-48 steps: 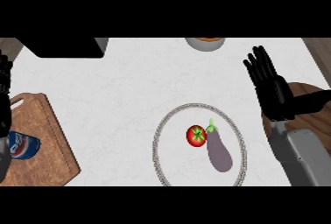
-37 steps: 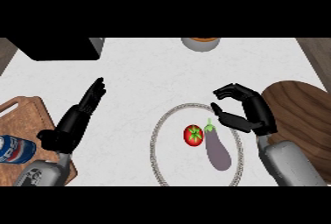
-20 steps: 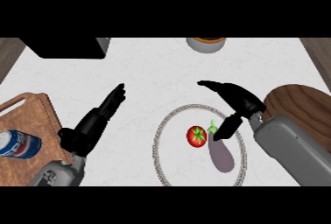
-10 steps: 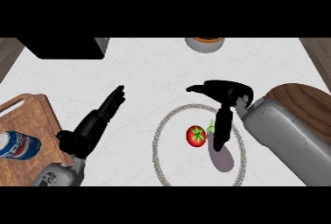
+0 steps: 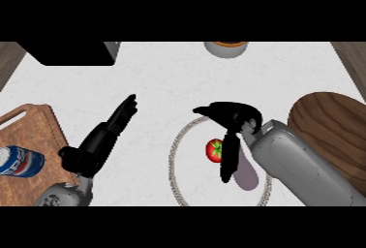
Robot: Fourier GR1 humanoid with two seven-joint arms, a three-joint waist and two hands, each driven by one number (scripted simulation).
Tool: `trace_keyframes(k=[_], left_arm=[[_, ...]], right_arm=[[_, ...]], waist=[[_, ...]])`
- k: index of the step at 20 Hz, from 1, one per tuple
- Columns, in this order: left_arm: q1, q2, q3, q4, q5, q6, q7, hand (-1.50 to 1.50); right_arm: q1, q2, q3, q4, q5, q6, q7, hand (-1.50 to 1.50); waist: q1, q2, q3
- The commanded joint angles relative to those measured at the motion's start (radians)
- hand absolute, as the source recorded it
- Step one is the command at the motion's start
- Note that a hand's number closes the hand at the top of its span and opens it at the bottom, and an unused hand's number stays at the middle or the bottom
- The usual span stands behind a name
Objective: Pick the tomato from the placemat and place it in the bowl
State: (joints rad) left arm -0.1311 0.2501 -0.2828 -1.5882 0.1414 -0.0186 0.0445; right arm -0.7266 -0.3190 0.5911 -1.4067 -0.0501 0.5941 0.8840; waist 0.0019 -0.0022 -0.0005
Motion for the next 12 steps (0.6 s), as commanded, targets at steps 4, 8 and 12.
trace_keyframes(k=[4,8,12], left_arm=[[-0.017,-0.053,0.013,0.033,-0.053,-0.002,-0.006,0.00],[-0.025,-0.083,0.015,0.076,-0.080,-0.004,-0.034,0.00],[-0.028,-0.035,0.080,0.046,-0.024,-0.077,0.010,0.00]], right_arm=[[0.065,0.028,-0.031,-0.054,0.151,0.040,0.023,-1.50],[0.145,0.008,-0.022,-0.074,0.293,-0.004,-0.107,-1.50],[0.167,0.033,-0.018,-0.063,0.407,-0.045,-0.142,-1.50]], waist=[[-0.001,0.002,0.000],[-0.002,0.002,0.001],[0.000,0.002,0.001]])
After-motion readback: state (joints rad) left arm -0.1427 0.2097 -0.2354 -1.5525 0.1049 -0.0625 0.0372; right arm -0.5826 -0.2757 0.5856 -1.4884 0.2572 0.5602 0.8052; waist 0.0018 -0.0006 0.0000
